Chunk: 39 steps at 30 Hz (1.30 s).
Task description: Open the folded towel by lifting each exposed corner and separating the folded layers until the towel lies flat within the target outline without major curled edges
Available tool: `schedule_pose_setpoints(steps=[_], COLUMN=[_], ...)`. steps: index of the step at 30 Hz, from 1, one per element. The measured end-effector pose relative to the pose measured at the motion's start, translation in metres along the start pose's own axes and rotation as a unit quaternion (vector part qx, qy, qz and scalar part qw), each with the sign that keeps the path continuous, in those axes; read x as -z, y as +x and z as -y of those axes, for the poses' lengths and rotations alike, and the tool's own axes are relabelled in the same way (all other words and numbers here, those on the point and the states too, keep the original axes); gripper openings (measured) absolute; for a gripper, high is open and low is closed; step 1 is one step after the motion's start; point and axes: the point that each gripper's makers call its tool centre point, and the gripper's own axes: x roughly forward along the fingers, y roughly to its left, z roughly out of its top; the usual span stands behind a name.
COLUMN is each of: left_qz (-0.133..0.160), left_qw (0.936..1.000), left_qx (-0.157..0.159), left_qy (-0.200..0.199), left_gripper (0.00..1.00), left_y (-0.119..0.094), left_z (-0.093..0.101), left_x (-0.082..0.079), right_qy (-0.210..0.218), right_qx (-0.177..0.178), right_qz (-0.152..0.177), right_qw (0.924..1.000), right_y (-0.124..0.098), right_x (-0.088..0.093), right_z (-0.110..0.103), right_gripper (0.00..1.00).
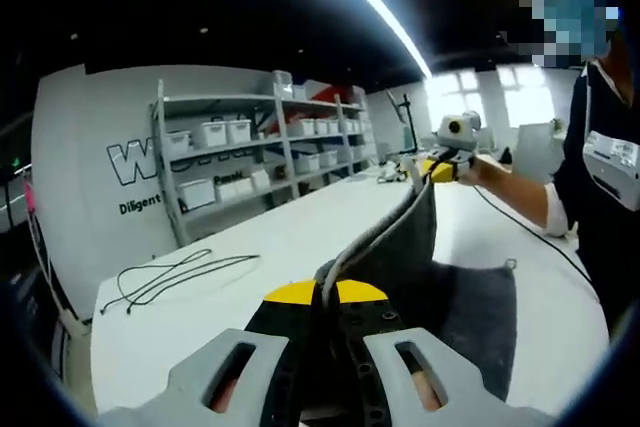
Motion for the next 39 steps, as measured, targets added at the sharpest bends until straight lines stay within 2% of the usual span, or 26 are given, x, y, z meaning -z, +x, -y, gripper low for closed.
schedule_pose_setpoints(steps=[39], left_qz=[0.004], left_qw=[0.9985], left_qx=[-0.051], left_qy=[0.02], left_gripper=[0.04], left_y=[0.019], left_z=[-0.018], left_x=[-0.002], right_qy=[-0.015], right_qx=[0.057], right_qz=[-0.007], right_qw=[0.9983], right_y=[0.003], right_x=[0.012], right_z=[0.025], right_gripper=[0.01])
